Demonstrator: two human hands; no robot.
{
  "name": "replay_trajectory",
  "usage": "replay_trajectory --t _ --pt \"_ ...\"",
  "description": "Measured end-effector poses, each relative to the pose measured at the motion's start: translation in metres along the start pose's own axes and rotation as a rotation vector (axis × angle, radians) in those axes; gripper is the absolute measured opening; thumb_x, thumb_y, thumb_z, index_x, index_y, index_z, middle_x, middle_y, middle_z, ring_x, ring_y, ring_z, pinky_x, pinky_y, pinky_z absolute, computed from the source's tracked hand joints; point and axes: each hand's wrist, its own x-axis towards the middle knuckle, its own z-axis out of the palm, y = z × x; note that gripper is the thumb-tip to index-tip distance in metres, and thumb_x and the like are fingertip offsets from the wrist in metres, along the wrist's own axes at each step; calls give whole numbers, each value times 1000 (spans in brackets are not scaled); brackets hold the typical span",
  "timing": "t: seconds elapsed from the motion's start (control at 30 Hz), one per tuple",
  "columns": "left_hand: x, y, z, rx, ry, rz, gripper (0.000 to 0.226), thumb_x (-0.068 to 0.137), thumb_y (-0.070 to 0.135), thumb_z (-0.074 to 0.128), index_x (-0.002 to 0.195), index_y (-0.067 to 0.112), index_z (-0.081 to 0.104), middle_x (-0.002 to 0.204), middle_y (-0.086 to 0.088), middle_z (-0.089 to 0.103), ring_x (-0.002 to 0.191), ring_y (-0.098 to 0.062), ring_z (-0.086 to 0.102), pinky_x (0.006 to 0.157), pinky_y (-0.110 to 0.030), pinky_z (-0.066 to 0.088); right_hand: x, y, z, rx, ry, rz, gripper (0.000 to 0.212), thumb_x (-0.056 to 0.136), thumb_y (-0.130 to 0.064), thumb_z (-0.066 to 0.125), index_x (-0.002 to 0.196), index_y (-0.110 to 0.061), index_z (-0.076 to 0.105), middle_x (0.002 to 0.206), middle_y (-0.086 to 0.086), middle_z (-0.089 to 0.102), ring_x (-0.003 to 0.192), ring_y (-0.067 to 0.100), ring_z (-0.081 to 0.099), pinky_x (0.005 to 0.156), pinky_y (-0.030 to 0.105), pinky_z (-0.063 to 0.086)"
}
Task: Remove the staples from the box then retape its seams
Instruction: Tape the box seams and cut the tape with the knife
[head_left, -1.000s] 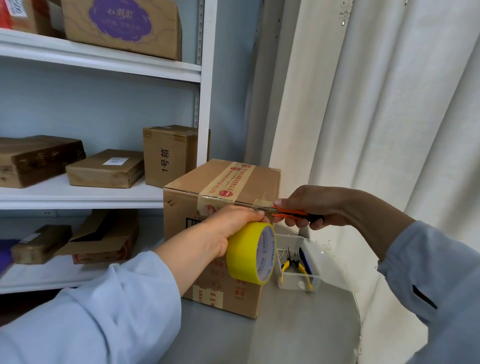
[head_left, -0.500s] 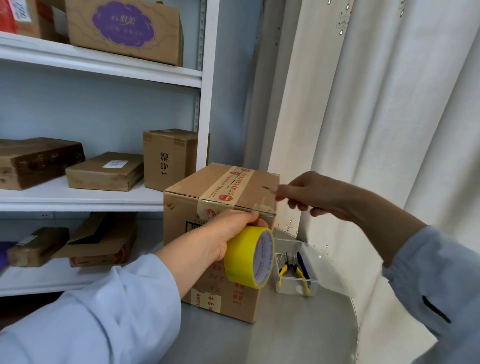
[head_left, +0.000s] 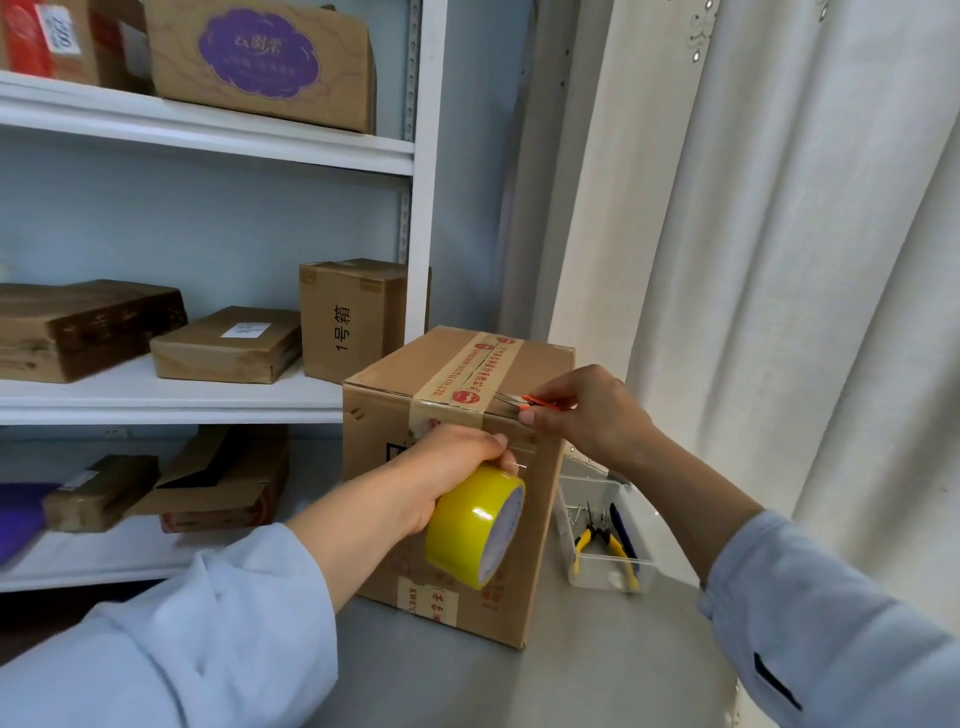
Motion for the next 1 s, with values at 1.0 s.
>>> replay_trajectory --t 1.0 --pt "-53 -41 -47 453 378 298 41 96 33 50 58 26 61 96 -4 47 94 -9 46 85 -23 33 8 -18 1 495 293 230 28 85 -44 66 97 -19 72 94 2 72 86 23 68 82 45 57"
